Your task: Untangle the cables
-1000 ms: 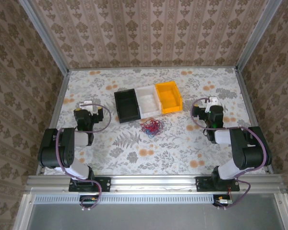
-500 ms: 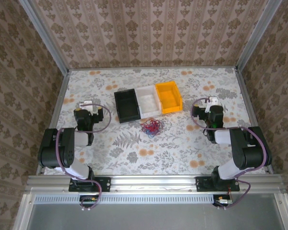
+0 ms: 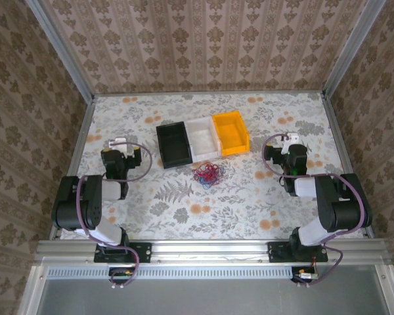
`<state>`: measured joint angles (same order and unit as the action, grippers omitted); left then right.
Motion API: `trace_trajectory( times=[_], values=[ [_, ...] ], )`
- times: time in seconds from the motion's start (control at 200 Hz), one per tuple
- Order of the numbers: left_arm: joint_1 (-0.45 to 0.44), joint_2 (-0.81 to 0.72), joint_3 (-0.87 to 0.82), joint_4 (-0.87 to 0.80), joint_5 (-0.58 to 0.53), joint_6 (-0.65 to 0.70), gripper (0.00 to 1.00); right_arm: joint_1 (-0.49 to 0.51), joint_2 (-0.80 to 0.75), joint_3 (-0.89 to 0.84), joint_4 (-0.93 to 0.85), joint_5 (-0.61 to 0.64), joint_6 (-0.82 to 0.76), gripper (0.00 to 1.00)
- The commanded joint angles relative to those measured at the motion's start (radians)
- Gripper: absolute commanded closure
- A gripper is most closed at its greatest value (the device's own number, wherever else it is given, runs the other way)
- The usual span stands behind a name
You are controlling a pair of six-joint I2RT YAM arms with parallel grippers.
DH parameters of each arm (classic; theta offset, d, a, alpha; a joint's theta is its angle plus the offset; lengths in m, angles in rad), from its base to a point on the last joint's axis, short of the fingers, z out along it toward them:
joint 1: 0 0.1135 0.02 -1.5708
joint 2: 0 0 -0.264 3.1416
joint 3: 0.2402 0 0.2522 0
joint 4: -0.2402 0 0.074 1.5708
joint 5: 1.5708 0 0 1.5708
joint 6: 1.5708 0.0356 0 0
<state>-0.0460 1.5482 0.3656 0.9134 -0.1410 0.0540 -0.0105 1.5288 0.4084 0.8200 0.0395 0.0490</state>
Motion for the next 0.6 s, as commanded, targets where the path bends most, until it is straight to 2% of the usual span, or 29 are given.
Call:
trace_trajectory(
  times=[0.0,0.04,0.08,0.135,0.195,0.26,0.365,0.45,0.515,0.595],
  values=[
    [-0.062,-0.090,0.044,-0.091,-0.083,0.057,0.00,-0.007,-0.073,0.063,-0.140,-0.118,-0.024,0.17],
    [-0.102,-0.149,0.082,-0.199,-0.140,0.082,0.00,-0.002,-0.128,0.155,-0.371,-0.143,-0.025,0.24],
    [-0.141,-0.205,0.125,-0.322,-0.148,0.105,0.00,0.005,-0.166,0.284,-0.609,-0.141,0.022,0.30],
    [-0.194,-0.255,0.188,-0.478,-0.171,0.108,0.00,0.039,-0.181,0.400,-0.793,-0.136,0.056,0.38],
    [-0.266,-0.276,0.226,-0.561,-0.237,0.088,0.00,0.128,-0.210,0.432,-0.830,-0.027,0.092,0.38],
    [-0.336,-0.287,0.274,-0.659,-0.318,-0.040,0.00,0.225,-0.223,0.456,-0.868,0.022,0.140,0.38],
    [-0.402,-0.274,0.371,-0.901,-0.203,-0.307,0.00,0.362,-0.186,0.523,-0.983,0.031,0.213,0.40],
    [-0.503,-0.265,0.354,-0.887,-0.133,-0.426,0.00,0.461,-0.161,0.539,-1.019,0.030,0.246,0.40],
    [-0.569,-0.258,0.332,-0.870,-0.137,-0.507,0.01,0.511,-0.144,0.548,-1.038,0.009,0.280,0.40],
    [-0.597,-0.254,0.305,-0.879,-0.146,-0.646,0.11,0.546,-0.084,0.575,-1.078,-0.026,0.330,0.43]
  ],
)
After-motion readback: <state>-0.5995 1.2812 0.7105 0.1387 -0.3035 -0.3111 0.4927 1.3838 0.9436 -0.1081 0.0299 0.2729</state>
